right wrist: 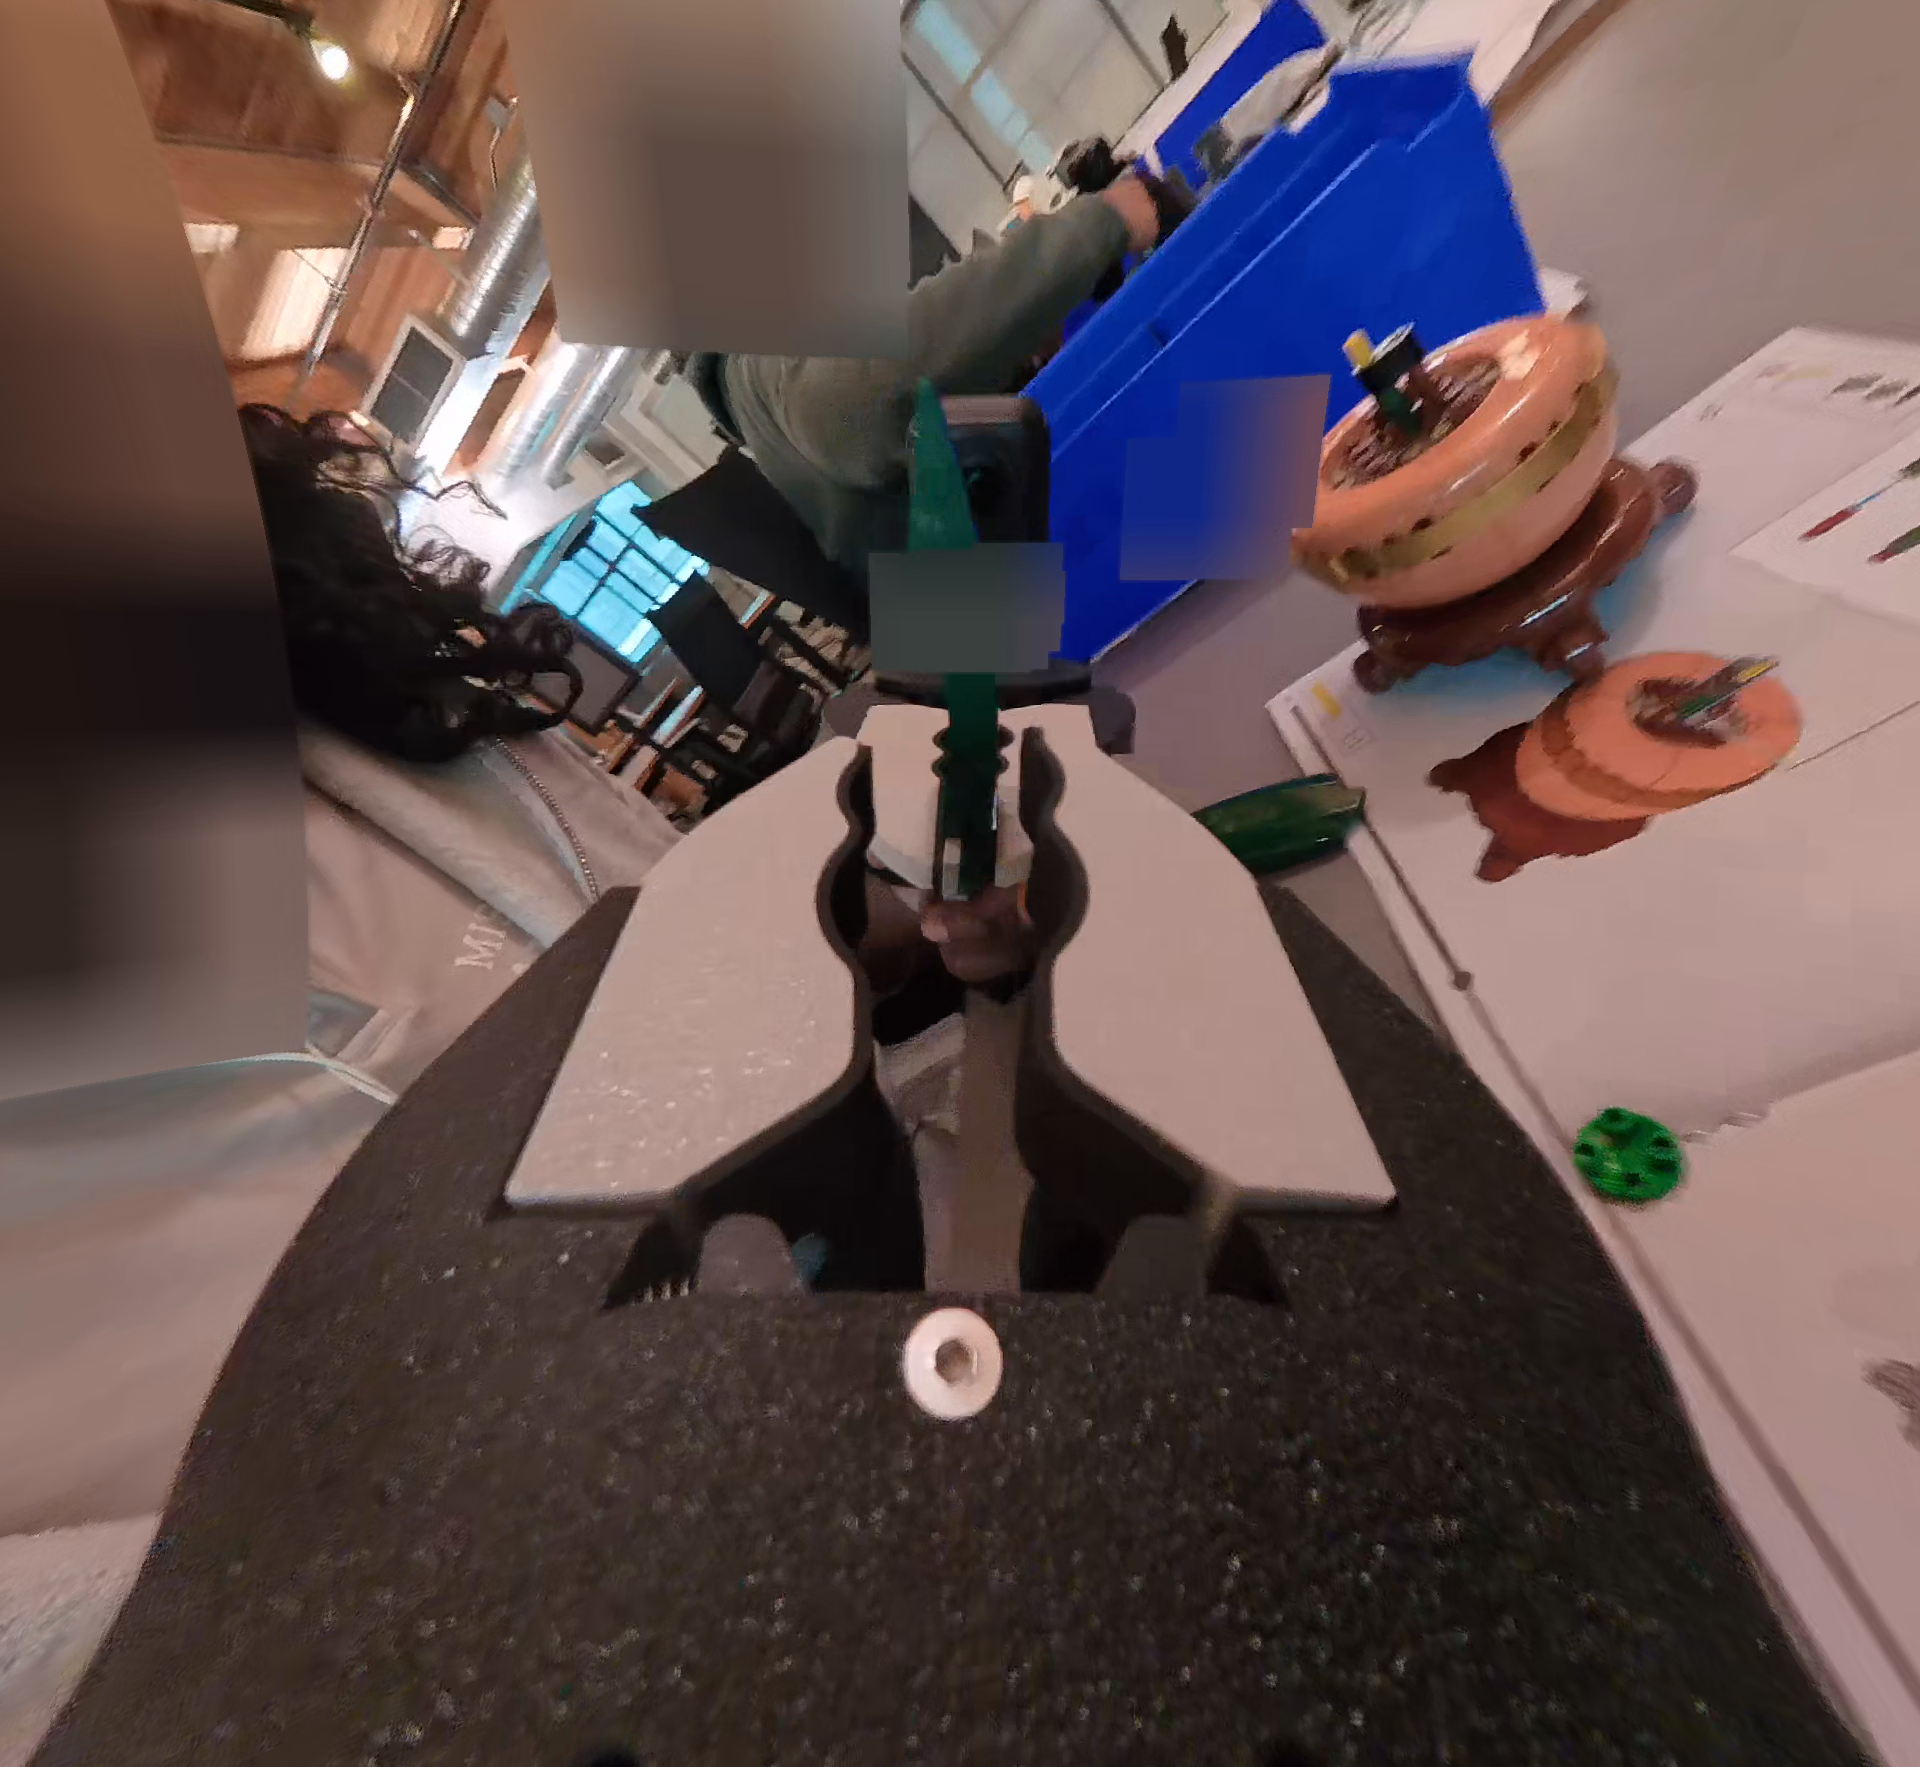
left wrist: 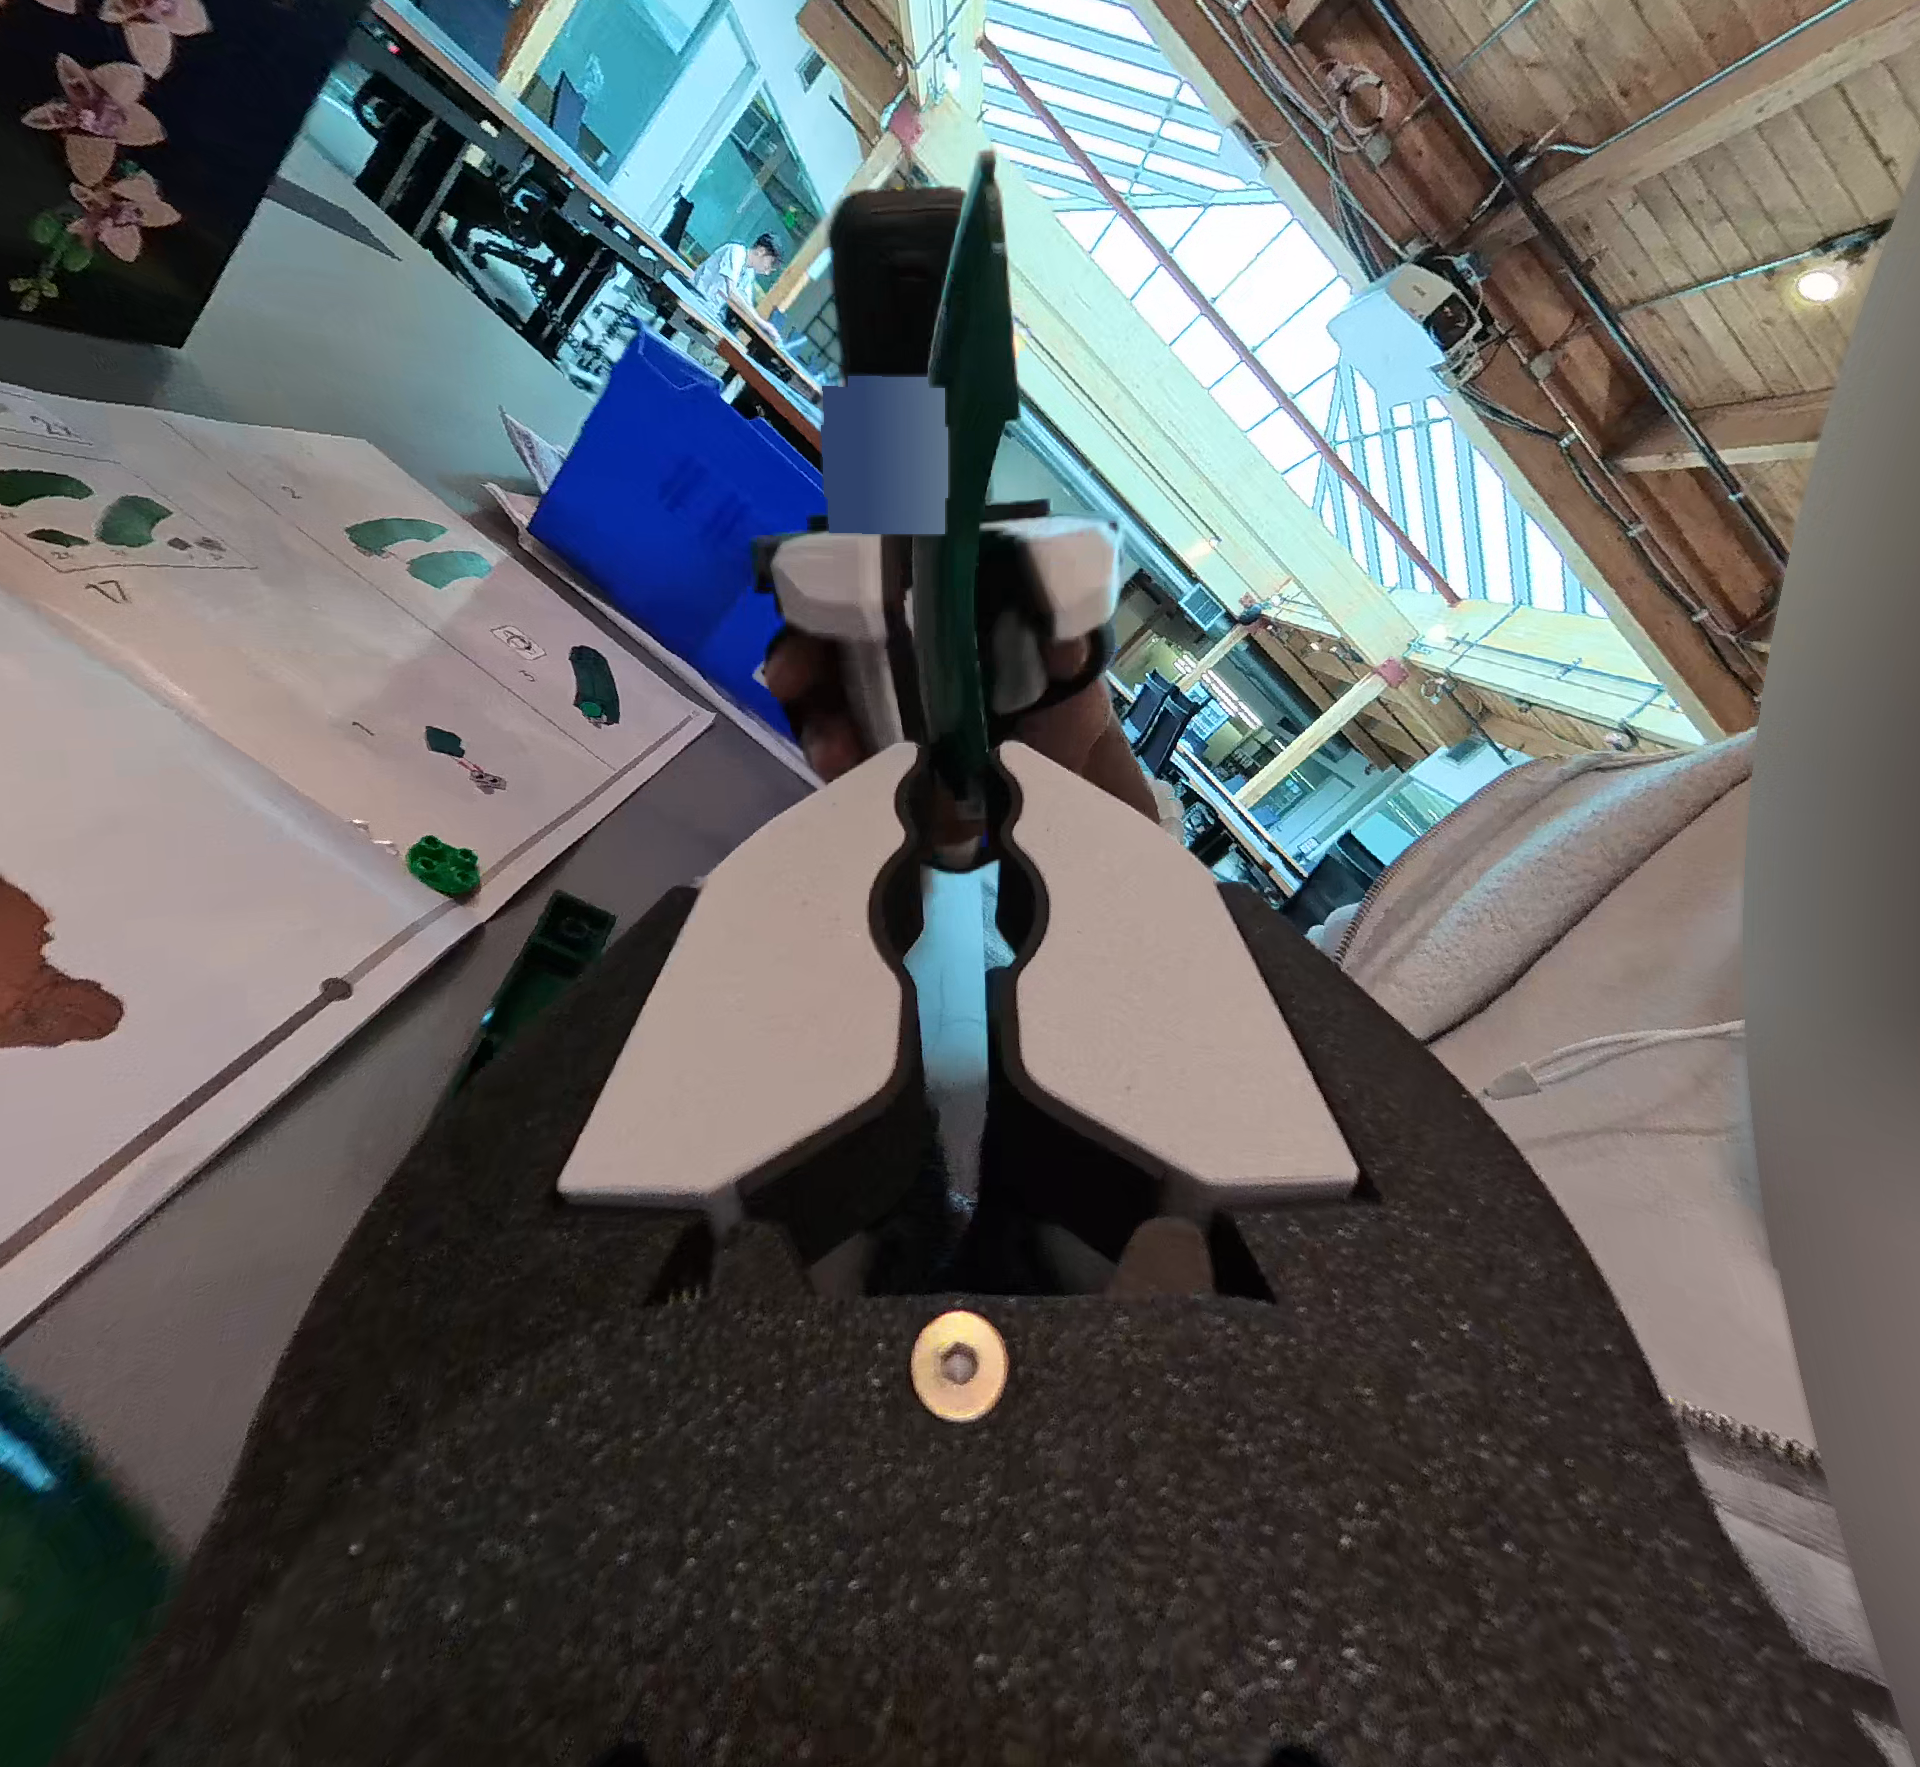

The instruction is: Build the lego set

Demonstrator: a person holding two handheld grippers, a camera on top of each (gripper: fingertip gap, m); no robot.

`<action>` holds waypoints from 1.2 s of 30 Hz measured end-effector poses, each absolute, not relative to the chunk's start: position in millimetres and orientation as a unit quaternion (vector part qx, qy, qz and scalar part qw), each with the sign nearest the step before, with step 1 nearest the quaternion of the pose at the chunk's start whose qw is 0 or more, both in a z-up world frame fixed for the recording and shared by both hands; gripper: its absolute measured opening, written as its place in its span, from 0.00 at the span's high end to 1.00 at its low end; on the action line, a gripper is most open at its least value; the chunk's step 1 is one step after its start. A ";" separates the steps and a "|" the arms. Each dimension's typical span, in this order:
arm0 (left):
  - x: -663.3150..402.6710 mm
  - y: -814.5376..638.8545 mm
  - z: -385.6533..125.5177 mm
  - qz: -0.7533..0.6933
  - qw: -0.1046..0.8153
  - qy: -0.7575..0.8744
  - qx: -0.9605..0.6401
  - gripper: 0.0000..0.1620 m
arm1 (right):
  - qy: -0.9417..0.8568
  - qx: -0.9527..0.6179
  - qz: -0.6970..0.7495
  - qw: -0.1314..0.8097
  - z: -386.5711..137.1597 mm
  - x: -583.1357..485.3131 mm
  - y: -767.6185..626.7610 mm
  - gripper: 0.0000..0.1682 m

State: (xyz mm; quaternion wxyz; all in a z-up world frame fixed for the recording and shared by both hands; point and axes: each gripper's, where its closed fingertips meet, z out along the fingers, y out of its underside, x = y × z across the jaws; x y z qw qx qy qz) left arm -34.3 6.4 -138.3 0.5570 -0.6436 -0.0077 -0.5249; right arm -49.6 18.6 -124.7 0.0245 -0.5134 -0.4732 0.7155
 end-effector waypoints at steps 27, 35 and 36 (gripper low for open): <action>-73.8 -13.8 -176.6 -0.449 0.528 -0.063 -0.718 0.95 | -0.639 -0.636 0.416 0.116 -227.1 -49.8 53.3 0.99; -72.1 -11.3 -176.8 -0.452 0.523 -0.062 -0.719 0.95 | -0.701 -0.572 0.407 0.125 -205.3 -34.7 55.6 0.99; -71.1 -11.7 -175.8 -0.452 0.525 -0.059 -0.719 0.95 | -0.733 -0.532 0.408 0.114 -203.4 -29.9 48.3 0.93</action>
